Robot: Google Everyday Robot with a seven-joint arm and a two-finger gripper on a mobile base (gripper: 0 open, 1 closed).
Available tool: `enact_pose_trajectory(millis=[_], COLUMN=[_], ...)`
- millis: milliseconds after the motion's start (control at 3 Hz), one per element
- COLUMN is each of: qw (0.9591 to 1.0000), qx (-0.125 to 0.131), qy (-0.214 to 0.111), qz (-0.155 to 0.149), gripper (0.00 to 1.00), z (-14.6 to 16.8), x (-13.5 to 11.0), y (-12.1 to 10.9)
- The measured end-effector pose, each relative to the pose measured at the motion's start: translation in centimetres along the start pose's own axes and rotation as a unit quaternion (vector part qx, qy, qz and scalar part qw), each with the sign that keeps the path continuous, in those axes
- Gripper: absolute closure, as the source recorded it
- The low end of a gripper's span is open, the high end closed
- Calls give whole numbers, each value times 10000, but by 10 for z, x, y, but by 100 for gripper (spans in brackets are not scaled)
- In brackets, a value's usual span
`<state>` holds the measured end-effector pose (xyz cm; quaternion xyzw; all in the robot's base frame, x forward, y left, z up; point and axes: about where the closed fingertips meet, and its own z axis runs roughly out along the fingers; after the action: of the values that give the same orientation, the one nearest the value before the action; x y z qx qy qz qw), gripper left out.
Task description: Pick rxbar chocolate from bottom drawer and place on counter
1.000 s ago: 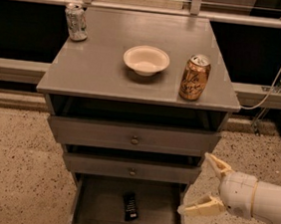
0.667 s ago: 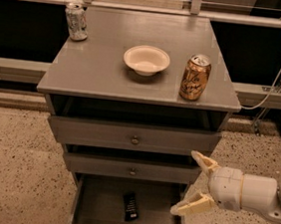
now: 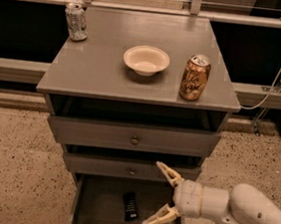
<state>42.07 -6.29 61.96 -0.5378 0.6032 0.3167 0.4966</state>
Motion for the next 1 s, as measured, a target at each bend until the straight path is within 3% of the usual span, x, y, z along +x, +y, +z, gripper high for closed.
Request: enact_pose_trajectory(millis=[333, 667, 1000], qw=[9981, 9965, 9958], qx=[-280, -499, -754], qy=[-49, 86, 292], qz=[-555, -666, -435], gripper=[0, 0, 0], z=[49, 75, 100], x=[57, 92, 124], y=[25, 34, 31])
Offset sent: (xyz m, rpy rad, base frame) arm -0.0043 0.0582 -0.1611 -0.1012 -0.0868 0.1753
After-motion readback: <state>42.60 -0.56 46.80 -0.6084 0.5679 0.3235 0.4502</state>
